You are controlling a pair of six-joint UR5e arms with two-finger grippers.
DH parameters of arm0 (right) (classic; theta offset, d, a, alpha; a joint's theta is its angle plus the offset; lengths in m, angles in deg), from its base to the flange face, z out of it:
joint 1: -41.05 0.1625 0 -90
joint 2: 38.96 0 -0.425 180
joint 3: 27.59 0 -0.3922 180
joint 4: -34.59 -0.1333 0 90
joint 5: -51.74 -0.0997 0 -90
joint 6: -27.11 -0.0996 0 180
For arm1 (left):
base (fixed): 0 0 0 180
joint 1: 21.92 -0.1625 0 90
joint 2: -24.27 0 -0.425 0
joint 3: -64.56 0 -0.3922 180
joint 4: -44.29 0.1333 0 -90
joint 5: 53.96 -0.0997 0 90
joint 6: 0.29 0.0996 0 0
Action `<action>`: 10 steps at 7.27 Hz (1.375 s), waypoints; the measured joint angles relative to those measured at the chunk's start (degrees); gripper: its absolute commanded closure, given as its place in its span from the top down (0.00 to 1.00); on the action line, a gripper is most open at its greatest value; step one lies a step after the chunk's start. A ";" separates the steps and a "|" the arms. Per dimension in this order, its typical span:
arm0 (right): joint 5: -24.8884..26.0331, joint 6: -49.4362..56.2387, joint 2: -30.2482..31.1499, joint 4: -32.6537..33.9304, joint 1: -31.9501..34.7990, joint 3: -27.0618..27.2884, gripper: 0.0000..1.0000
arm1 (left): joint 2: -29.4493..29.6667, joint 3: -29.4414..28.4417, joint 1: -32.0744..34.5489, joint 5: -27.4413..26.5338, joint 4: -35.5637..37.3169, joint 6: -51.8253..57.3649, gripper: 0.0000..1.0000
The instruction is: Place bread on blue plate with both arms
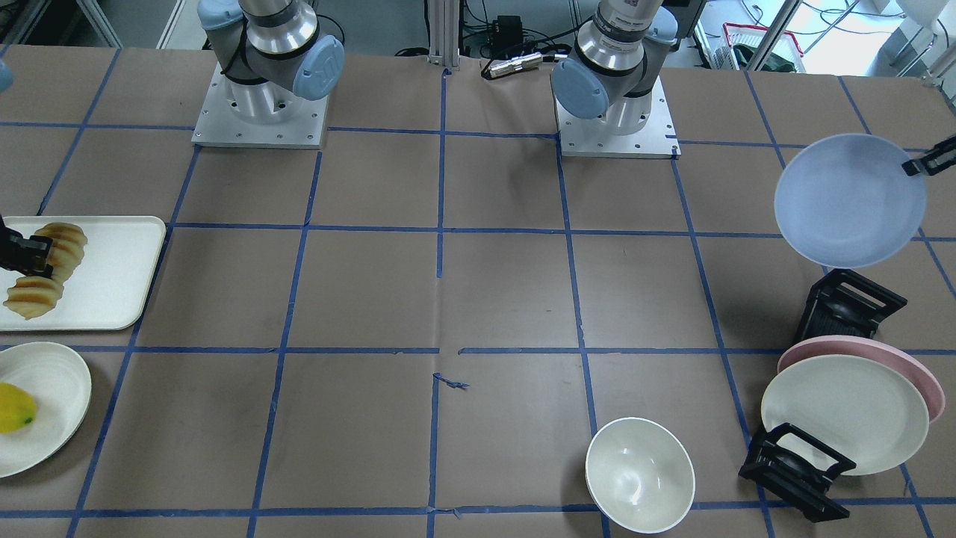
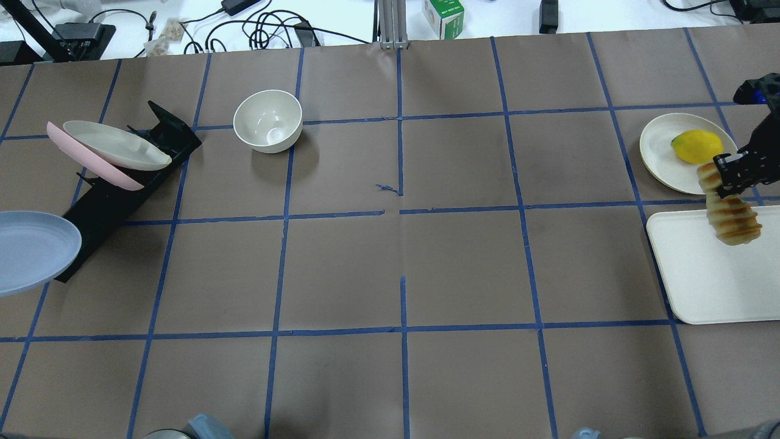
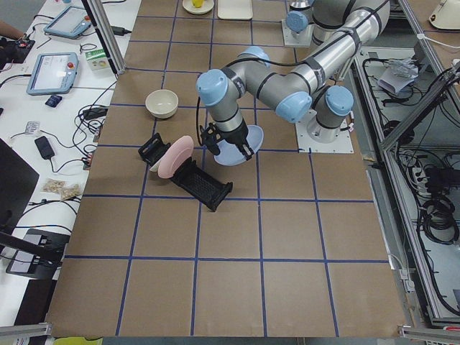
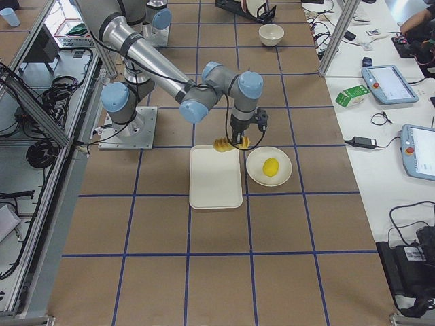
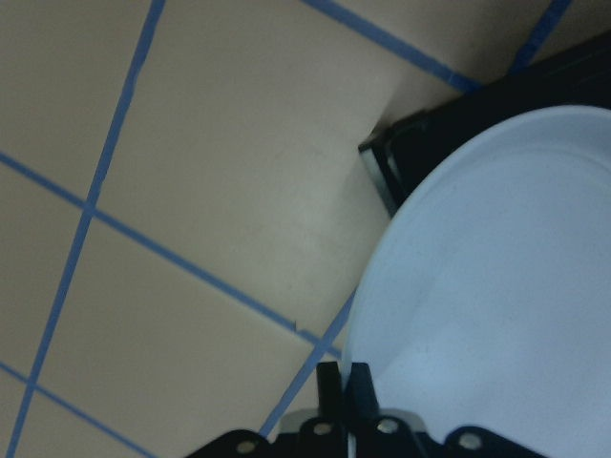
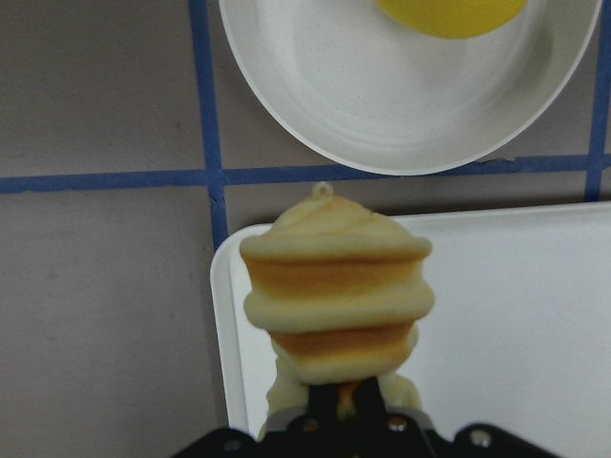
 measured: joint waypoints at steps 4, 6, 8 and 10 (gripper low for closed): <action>-0.61 -19.51 1.43 -10.52 15.32 -10.13 0.00 | -3.19 7.99 15.46 22.58 0.26 -6.42 0.00; -1.09 -33.16 1.54 -11.00 24.60 -10.66 0.00 | -1.86 13.38 27.65 27.16 14.93 -13.58 0.00; -3.29 -41.63 1.31 -10.57 30.05 -10.77 0.00 | 1.08 23.73 38.38 28.53 39.14 -23.06 0.00; -4.37 -43.30 1.03 -10.48 31.70 -10.78 0.00 | 5.29 30.43 44.57 30.35 53.82 -31.85 0.00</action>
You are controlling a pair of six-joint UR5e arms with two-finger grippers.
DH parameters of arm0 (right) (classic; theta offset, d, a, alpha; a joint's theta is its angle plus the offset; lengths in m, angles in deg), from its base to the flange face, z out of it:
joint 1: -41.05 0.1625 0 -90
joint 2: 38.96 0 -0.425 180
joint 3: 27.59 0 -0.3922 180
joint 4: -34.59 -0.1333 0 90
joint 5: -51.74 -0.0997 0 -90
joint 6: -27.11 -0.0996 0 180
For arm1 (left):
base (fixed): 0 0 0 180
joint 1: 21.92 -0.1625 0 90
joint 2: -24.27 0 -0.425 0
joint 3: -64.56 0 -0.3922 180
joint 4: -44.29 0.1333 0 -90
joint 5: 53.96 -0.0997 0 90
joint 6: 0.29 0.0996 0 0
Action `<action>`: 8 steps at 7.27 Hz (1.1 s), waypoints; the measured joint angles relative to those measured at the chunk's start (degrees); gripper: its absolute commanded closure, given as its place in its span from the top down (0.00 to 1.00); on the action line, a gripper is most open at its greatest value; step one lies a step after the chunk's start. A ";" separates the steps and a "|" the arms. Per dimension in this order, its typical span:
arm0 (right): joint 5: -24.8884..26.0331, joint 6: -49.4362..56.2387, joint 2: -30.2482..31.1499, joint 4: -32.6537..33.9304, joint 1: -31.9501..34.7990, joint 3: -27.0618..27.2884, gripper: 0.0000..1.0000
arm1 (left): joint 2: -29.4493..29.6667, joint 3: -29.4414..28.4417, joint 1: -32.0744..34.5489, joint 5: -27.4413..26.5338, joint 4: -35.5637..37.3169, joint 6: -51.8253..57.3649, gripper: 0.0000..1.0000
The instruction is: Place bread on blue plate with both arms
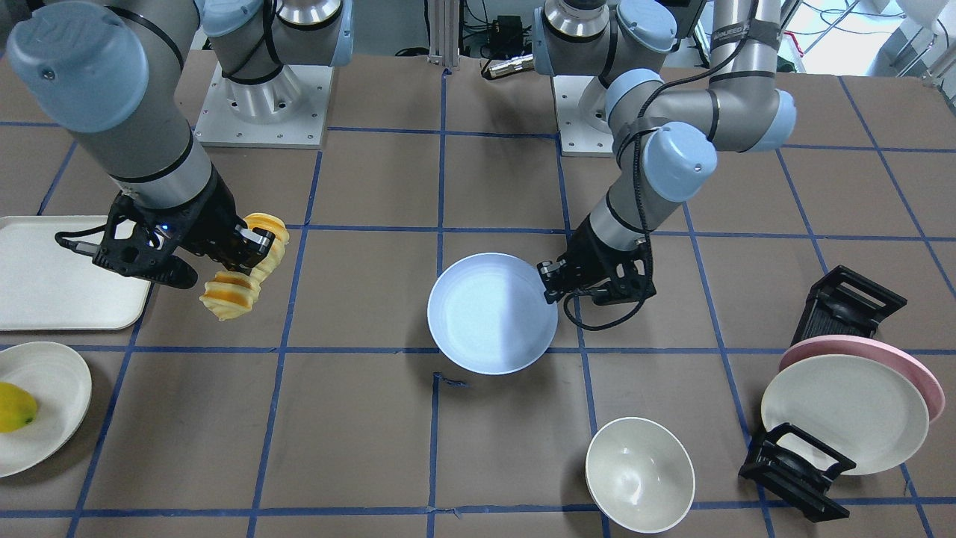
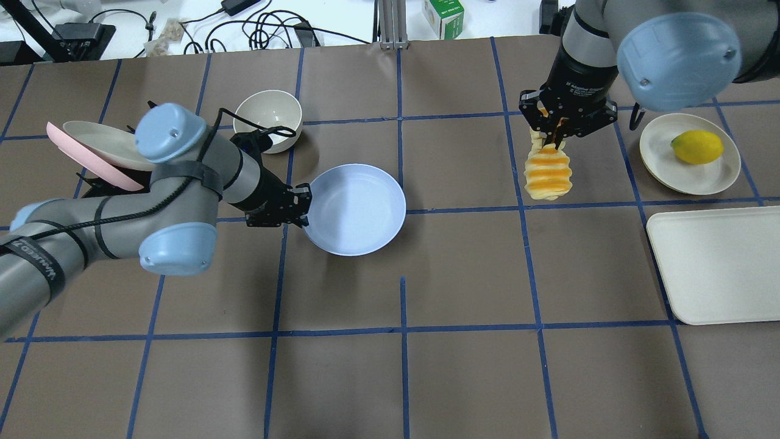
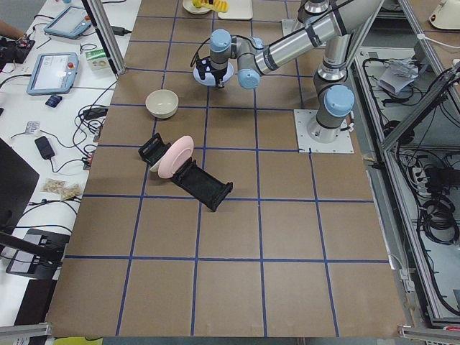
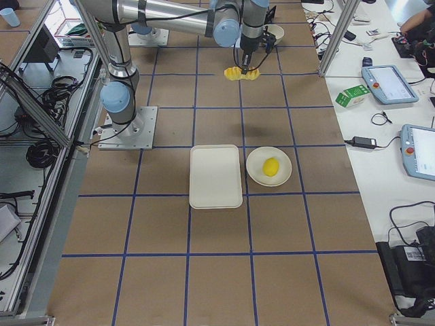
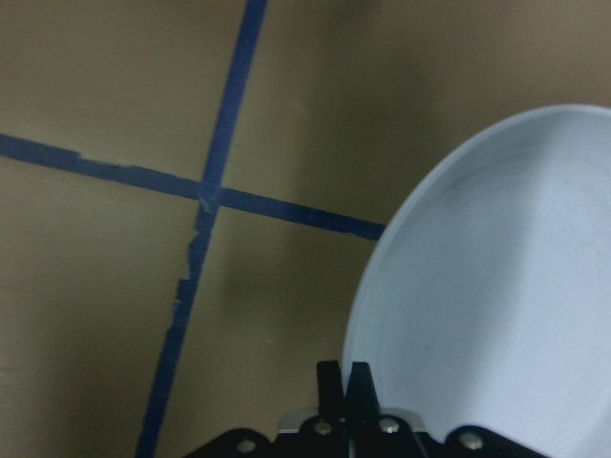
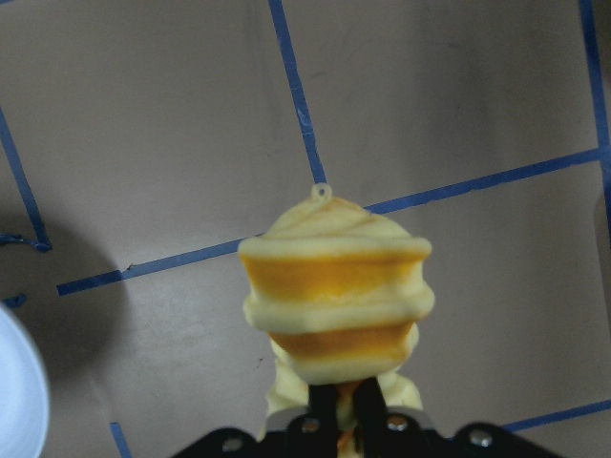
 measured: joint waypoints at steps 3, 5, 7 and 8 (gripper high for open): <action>-0.13 -3.33 -2.46 1.86 5.08 0.05 0.00 | 3.11 2.85 7.27 -0.31 6.94 -7.71 0.77; -0.11 -8.33 -5.50 5.56 9.63 0.05 0.00 | 5.31 1.81 7.93 -1.76 8.39 -8.48 1.00; -0.34 -10.45 -7.91 7.56 12.02 0.21 0.00 | 4.03 -2.18 5.08 -4.44 6.27 -3.48 1.00; -0.78 -11.35 -9.09 8.76 13.26 0.34 0.00 | 2.03 -5.99 1.28 -6.23 -1.06 2.88 1.00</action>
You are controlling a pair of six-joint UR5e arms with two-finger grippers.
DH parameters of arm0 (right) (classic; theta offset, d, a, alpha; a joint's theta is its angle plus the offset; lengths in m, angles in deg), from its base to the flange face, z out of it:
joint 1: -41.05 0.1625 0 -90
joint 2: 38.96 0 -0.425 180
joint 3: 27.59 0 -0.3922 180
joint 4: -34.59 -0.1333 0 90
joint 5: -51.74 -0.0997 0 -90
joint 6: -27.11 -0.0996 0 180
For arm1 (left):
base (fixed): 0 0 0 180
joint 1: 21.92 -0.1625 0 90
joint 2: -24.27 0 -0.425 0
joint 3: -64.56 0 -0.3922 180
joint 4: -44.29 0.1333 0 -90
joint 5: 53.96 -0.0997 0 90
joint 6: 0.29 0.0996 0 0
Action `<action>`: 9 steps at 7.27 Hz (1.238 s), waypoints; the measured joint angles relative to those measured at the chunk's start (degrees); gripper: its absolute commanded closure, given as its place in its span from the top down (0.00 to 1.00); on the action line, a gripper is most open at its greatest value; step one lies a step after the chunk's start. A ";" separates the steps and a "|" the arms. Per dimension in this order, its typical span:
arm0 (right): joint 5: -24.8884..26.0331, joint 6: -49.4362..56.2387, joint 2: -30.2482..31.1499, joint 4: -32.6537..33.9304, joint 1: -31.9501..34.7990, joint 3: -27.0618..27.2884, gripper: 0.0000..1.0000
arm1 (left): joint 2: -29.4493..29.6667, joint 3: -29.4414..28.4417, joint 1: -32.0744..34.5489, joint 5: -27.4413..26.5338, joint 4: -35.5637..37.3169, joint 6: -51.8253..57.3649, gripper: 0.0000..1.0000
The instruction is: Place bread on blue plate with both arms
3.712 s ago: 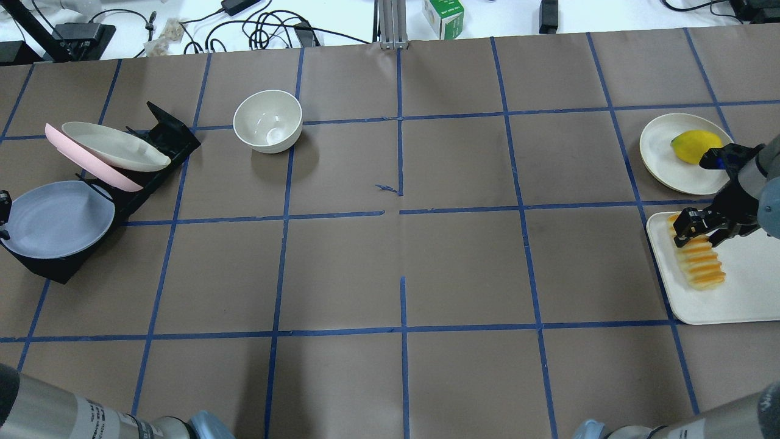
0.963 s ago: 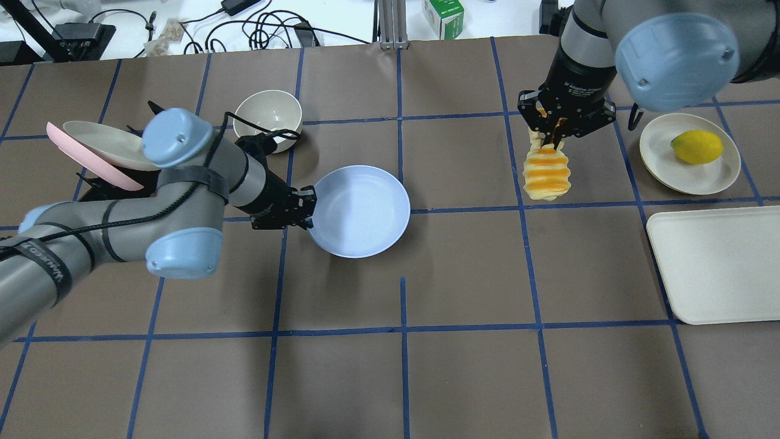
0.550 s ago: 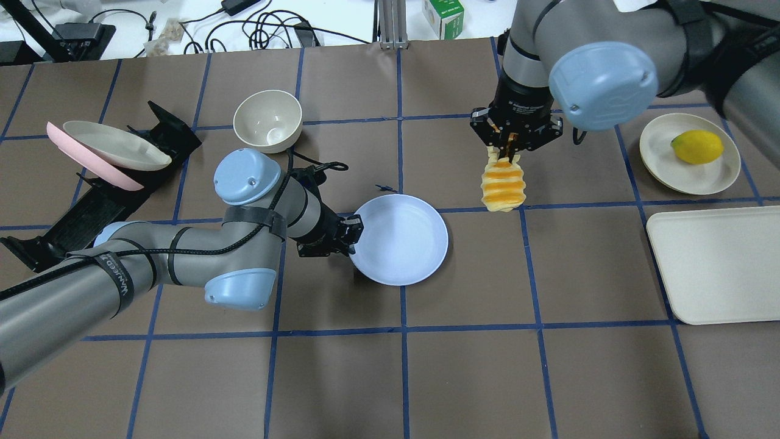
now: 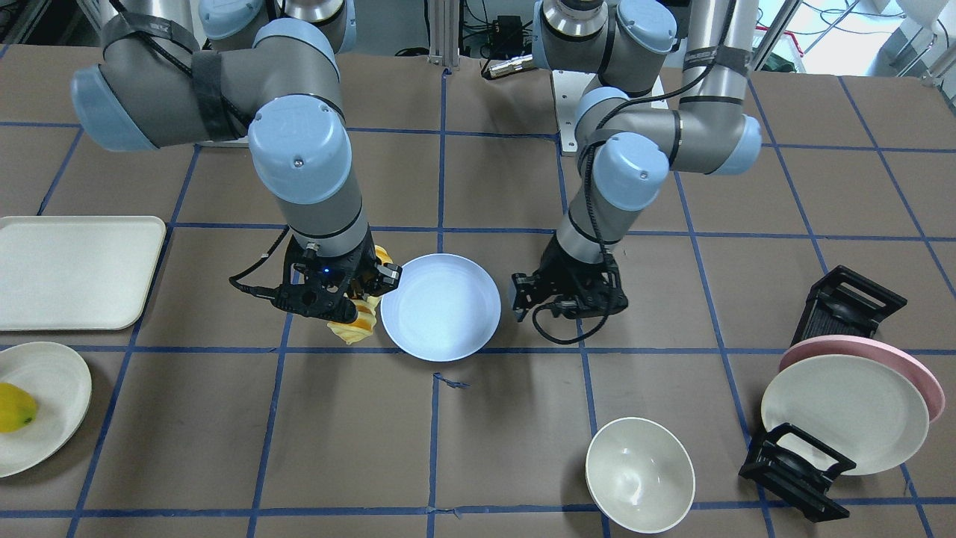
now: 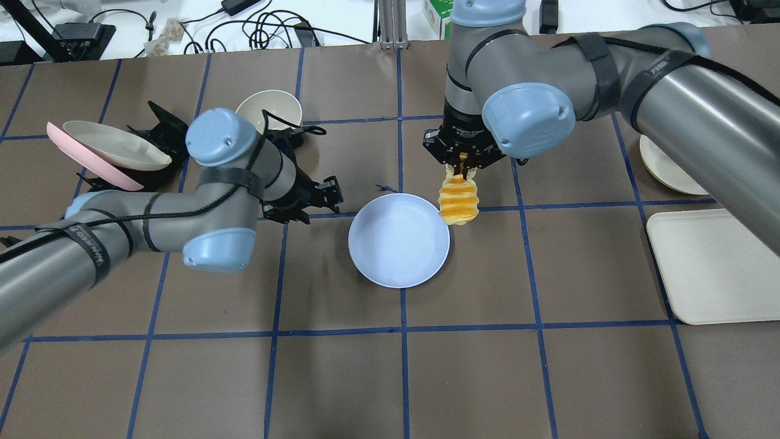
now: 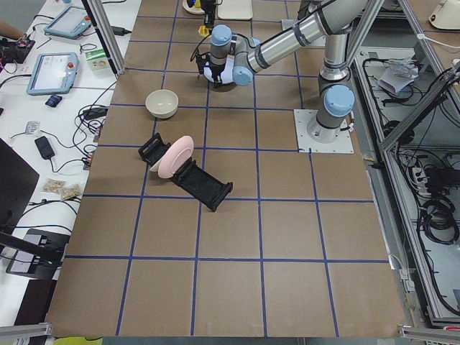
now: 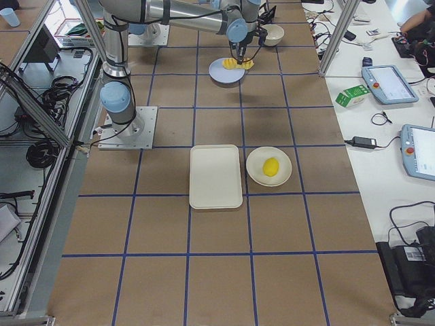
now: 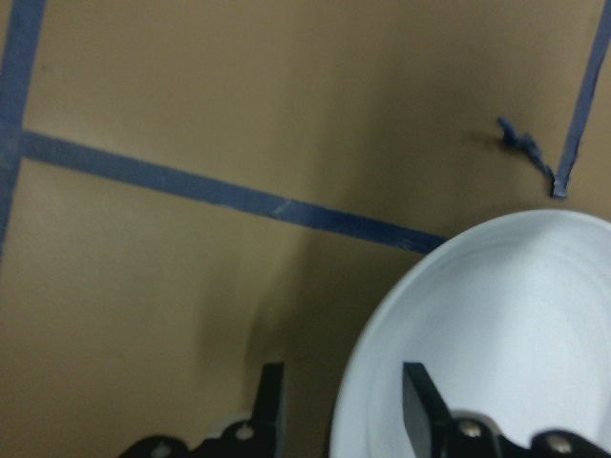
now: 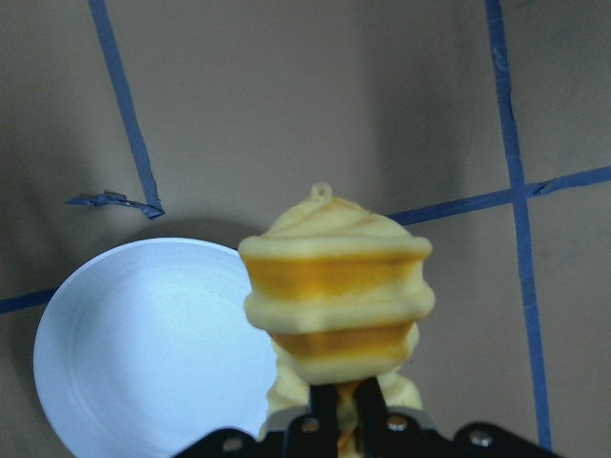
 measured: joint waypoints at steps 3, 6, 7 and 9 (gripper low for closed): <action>-0.57 -7.16 -5.25 7.42 6.11 0.60 0.00 | -7.34 -16.54 -3.62 -4.19 -30.95 12.86 1.00; -2.15 -8.98 -8.45 11.76 9.39 3.59 0.27 | -10.83 -28.19 -3.09 -7.84 -49.15 19.06 1.00; -2.40 -9.47 -8.85 13.47 9.81 4.40 0.77 | -11.61 -28.55 -2.87 -7.71 -49.61 19.57 1.00; -2.27 -9.80 -8.83 14.54 10.21 5.08 1.00 | -11.91 -27.91 -2.80 -8.14 -48.46 20.22 1.00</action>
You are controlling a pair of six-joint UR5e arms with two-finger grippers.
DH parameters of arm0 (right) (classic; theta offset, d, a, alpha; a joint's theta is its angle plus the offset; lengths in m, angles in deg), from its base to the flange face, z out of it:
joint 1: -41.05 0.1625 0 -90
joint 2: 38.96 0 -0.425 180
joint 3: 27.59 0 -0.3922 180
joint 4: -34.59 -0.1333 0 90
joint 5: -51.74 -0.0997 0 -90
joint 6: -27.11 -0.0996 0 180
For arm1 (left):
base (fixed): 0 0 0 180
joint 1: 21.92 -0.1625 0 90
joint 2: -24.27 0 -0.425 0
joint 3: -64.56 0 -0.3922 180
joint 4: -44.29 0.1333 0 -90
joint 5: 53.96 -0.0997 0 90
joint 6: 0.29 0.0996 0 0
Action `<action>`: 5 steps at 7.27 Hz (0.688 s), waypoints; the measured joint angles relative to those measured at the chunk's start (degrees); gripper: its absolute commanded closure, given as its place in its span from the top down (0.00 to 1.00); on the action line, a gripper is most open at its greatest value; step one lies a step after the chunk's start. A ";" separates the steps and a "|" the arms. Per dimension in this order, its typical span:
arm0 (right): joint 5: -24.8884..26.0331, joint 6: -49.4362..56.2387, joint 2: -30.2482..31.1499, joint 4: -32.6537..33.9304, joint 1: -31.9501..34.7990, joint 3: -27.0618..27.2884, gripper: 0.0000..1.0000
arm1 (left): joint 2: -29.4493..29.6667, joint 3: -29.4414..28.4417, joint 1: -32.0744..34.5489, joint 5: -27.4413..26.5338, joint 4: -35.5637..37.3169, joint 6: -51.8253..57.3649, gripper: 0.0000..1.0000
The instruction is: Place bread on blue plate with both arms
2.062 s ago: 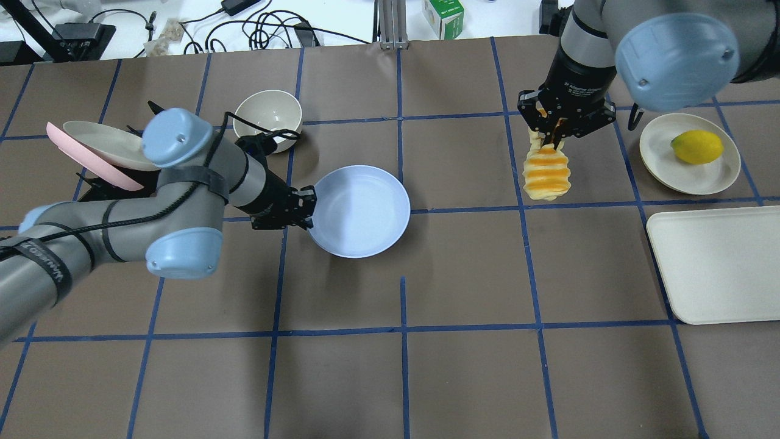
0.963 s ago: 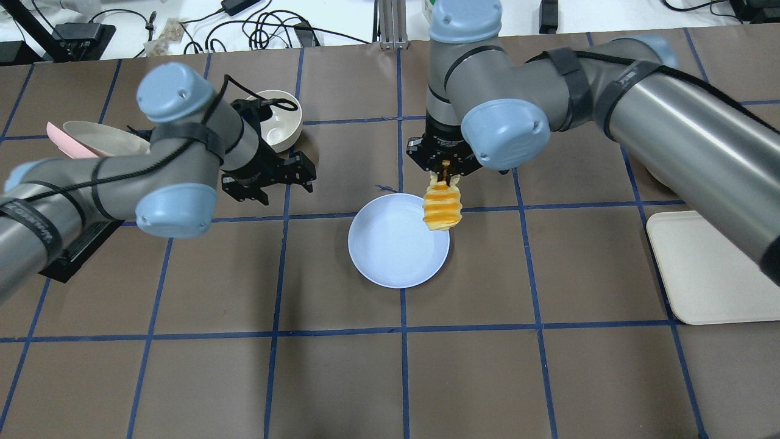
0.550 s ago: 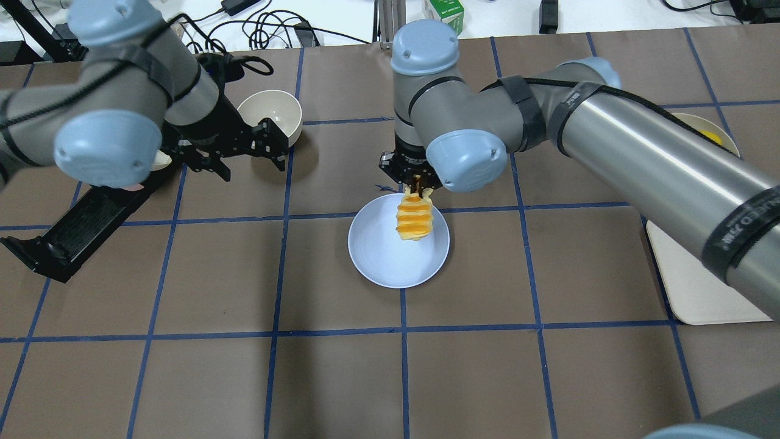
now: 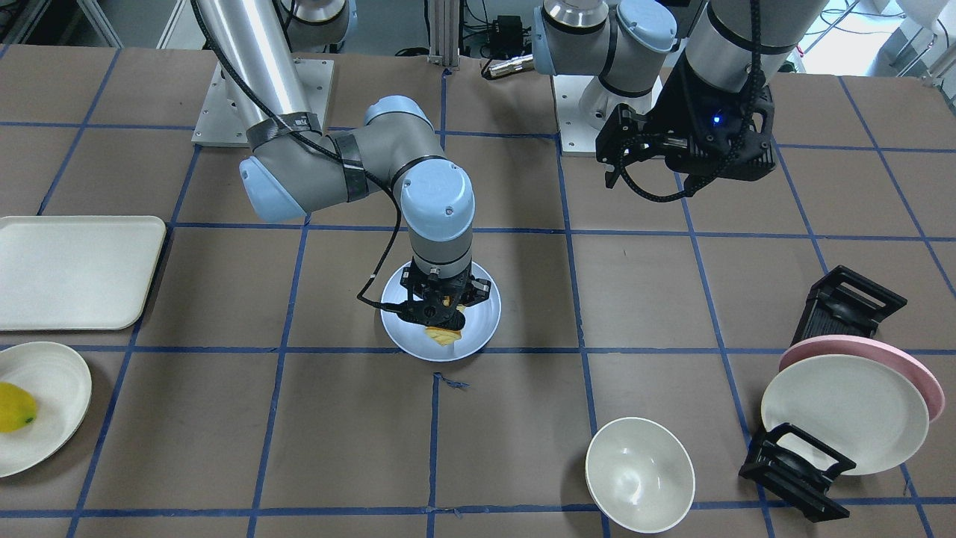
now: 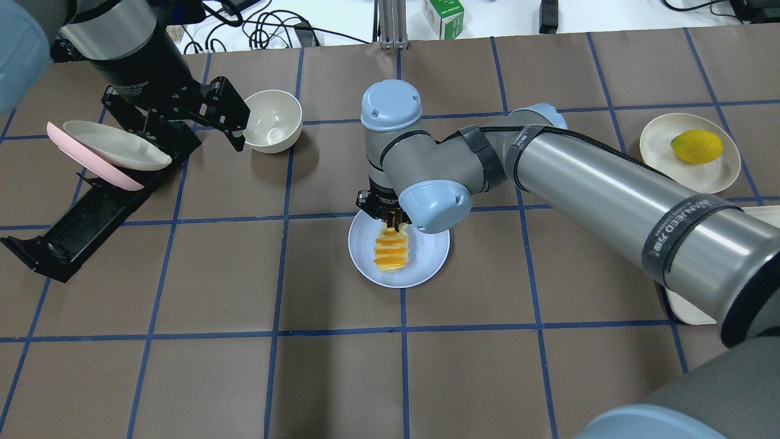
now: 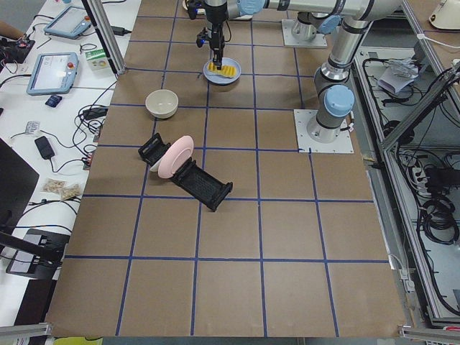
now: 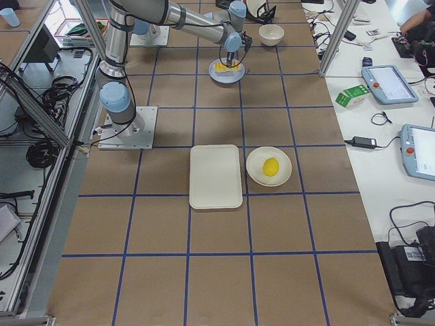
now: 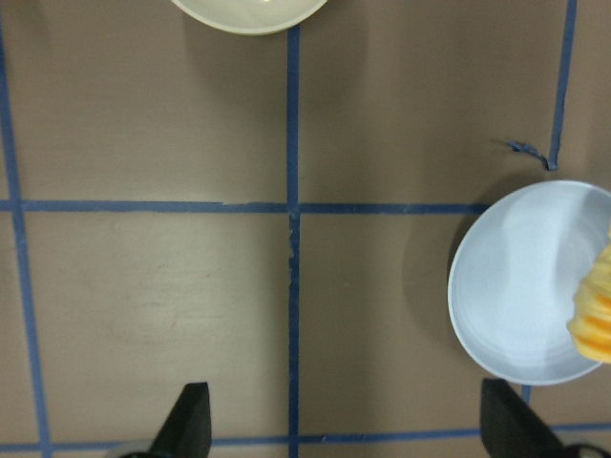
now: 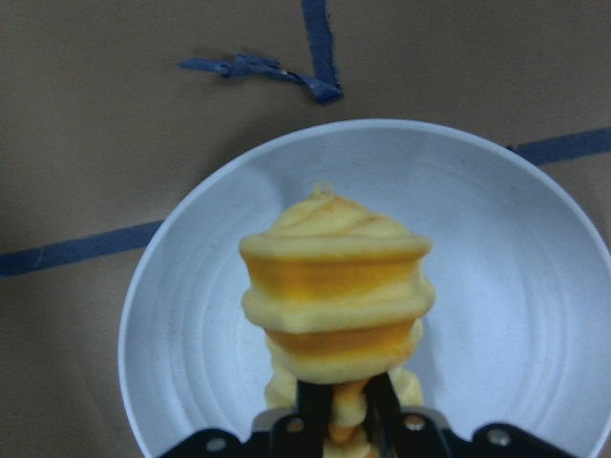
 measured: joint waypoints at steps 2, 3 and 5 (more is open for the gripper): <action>0.05 -0.04 0.70 -0.12 0.05 -0.13 1.00 | -0.15 1.01 -0.02 -0.13 3.19 -0.04 1.00; 0.04 -0.01 1.15 -0.40 0.02 -0.35 1.00 | -0.86 1.72 -0.10 -0.44 3.78 0.14 1.00; 0.54 1.02 4.53 -3.82 -1.72 -1.22 1.00 | -1.84 3.16 -0.43 -0.36 4.53 0.27 1.00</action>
